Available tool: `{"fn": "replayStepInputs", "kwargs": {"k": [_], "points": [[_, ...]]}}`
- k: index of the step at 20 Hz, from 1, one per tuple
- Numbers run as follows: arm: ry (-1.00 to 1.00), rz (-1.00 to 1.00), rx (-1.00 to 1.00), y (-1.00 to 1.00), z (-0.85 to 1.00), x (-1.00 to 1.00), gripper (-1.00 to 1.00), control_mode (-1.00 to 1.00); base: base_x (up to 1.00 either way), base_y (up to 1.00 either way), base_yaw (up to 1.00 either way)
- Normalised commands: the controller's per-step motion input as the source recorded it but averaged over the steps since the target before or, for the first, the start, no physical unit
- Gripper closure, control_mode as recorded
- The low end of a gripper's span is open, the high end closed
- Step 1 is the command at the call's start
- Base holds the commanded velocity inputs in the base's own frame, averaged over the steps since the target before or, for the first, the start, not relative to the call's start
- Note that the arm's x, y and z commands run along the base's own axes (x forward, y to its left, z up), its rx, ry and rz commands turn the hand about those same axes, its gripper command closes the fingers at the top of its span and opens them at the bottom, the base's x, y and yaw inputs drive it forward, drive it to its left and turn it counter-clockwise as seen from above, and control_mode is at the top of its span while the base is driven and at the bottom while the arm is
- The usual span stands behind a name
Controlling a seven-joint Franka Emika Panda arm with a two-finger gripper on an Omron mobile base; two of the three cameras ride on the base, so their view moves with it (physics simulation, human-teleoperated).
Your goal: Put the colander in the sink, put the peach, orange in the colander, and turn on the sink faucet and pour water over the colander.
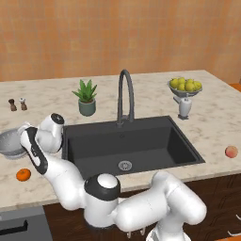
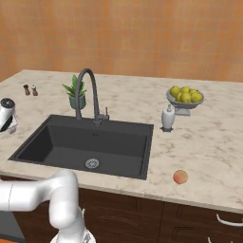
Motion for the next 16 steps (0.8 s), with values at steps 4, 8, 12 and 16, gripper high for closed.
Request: {"fn": "replayStepInputs", "kwargs": {"k": [4, 8, 12, 16], "points": [[0.1, 0.0, -0.07, 0.34, -0.18, 0.36, -1.0, -1.0, 0.0, 0.0, 0.0], [0.1, 0.0, -0.04, 0.26, -0.25, 0.4, -1.0, -1.0, 0.0, 0.0, 0.0], [0.12, 0.0, 0.0, 0.19, -0.1, 0.38, -1.0, -1.0, 0.0, 0.0, 0.0], [0.27, 0.0, -0.05, 0.11, -0.29, 0.01, 1.0, -1.0, 0.0, 0.0, 0.0]]}}
